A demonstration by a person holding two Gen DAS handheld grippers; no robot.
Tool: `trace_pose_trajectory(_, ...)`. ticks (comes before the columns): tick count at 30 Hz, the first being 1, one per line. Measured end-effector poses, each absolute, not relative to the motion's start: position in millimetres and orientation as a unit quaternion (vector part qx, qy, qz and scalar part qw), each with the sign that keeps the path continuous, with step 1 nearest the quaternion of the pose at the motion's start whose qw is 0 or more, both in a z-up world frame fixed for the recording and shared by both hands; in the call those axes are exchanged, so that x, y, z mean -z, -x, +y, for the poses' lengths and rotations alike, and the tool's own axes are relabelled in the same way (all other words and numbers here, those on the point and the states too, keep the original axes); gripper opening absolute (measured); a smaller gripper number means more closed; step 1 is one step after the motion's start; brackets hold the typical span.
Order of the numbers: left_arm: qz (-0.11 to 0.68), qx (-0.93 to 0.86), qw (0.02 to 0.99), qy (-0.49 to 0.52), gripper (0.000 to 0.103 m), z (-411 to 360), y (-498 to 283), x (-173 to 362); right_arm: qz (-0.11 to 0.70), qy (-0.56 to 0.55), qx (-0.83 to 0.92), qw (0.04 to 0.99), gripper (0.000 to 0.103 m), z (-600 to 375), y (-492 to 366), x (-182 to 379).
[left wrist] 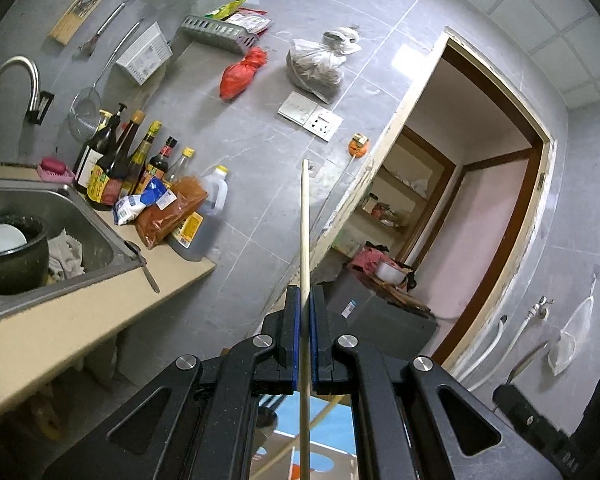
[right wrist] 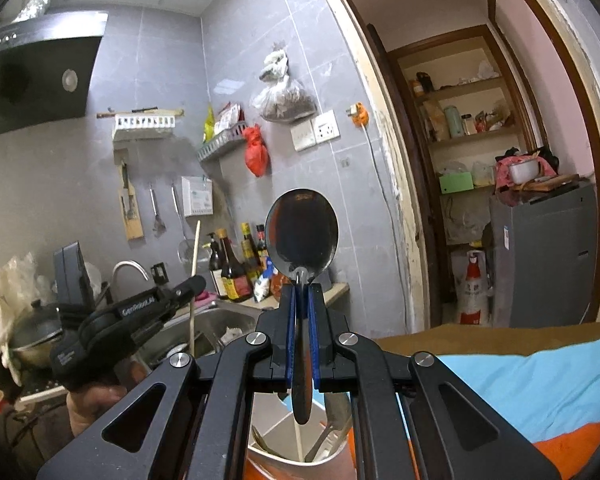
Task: Organize utensils
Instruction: 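Lower the spoon and chopstick into the white caddy and open both grippers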
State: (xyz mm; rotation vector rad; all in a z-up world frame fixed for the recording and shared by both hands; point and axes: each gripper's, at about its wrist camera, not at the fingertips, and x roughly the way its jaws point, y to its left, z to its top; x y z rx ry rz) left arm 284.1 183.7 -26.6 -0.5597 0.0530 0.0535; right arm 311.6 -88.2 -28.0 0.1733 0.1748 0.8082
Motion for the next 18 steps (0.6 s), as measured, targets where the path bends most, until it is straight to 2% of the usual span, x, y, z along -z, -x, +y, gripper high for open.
trace_pose_trajectory(18,-0.016,-0.068,0.980,0.186,0.002,153.9,-280.3,58.6,0.101,-0.044,-0.384,0.917,0.004,-63.8,-313.6,69.5)
